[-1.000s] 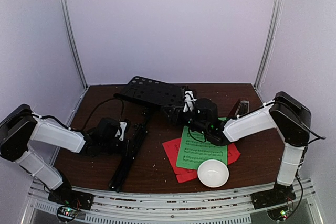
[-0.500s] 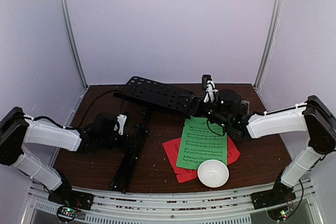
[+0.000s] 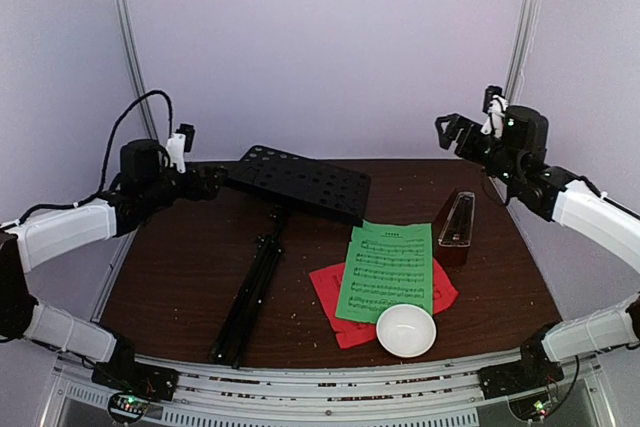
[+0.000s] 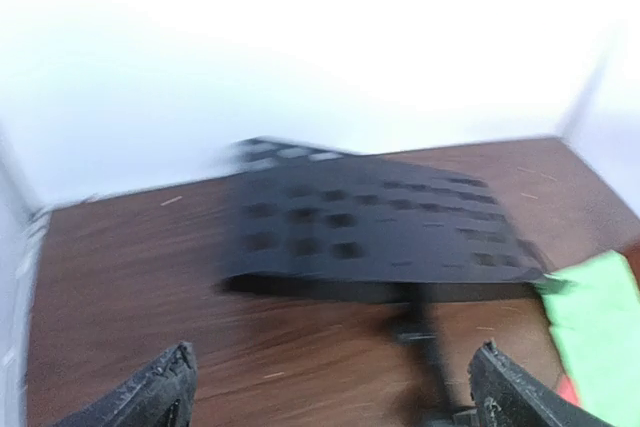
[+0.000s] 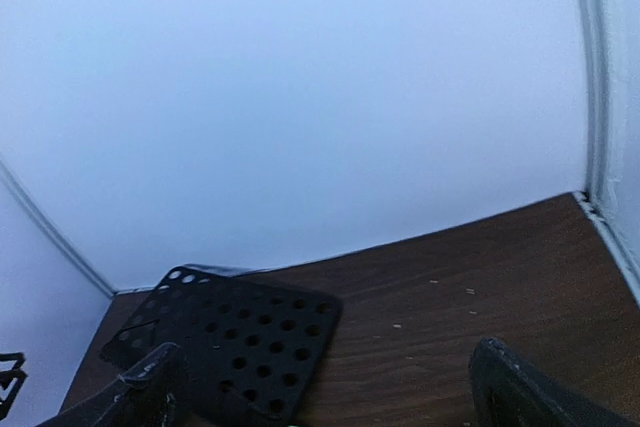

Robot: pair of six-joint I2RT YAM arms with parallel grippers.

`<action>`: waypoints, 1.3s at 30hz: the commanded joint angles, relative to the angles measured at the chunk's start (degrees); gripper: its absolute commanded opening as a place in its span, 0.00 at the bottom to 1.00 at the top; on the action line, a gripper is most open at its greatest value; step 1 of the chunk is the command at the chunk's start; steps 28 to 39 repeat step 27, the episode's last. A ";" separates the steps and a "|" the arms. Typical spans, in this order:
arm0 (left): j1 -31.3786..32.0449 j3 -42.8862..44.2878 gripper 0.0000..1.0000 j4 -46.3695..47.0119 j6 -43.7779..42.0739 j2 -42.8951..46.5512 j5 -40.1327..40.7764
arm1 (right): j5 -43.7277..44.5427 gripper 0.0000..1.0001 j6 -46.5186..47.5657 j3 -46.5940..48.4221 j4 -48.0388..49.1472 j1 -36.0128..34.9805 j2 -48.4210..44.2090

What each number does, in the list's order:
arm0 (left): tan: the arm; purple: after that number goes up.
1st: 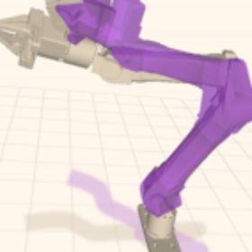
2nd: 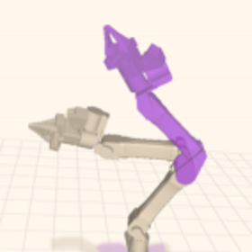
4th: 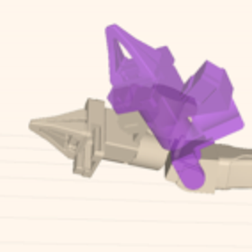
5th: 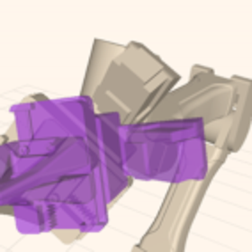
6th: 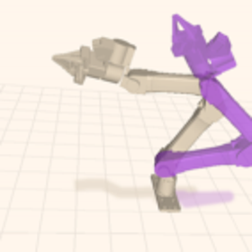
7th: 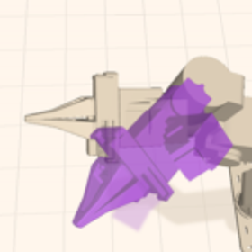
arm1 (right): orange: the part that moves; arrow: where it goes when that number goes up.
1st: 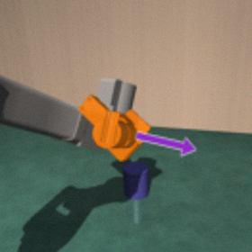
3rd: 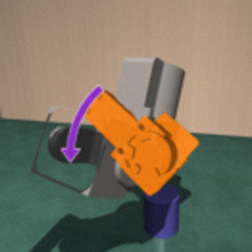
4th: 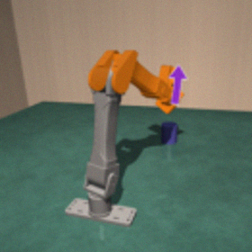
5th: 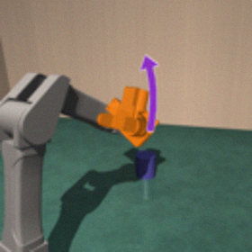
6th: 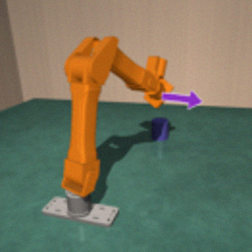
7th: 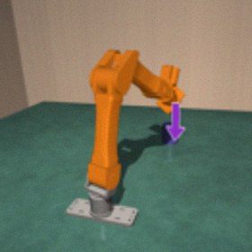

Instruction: Pack up the instrument practice props

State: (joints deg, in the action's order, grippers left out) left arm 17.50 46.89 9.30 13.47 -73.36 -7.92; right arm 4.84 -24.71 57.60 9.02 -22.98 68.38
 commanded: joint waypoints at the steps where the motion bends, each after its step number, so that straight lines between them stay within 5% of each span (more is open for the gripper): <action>1: -14.32 -6.01 0.98 5.23 4.96 -0.77 -5.70 | -4.07 1.00 -1.65 -7.59 -9.31 13.99 -4.09; 6: -26.53 -18.18 0.98 19.53 14.08 1.95 -4.14 | -1.61 1.00 -1.00 -20.22 -1.62 27.03 -9.01; 10: -26.75 -24.21 0.98 23.97 6.81 3.37 10.18 | 0.39 1.00 6.01 -35.32 18.18 27.47 -13.91; 15: -26.70 -31.13 0.98 36.81 1.01 0.90 10.49 | -1.89 1.00 9.45 -49.49 41.55 27.38 -12.21; 27: -25.04 -33.08 0.98 58.12 -3.76 -8.46 7.90 | -2.91 1.00 12.74 -48.48 65.31 27.13 10.52; 39: -25.04 -33.08 0.98 58.12 -3.76 -8.46 7.90 | -2.91 1.00 12.74 -48.48 65.31 27.13 10.52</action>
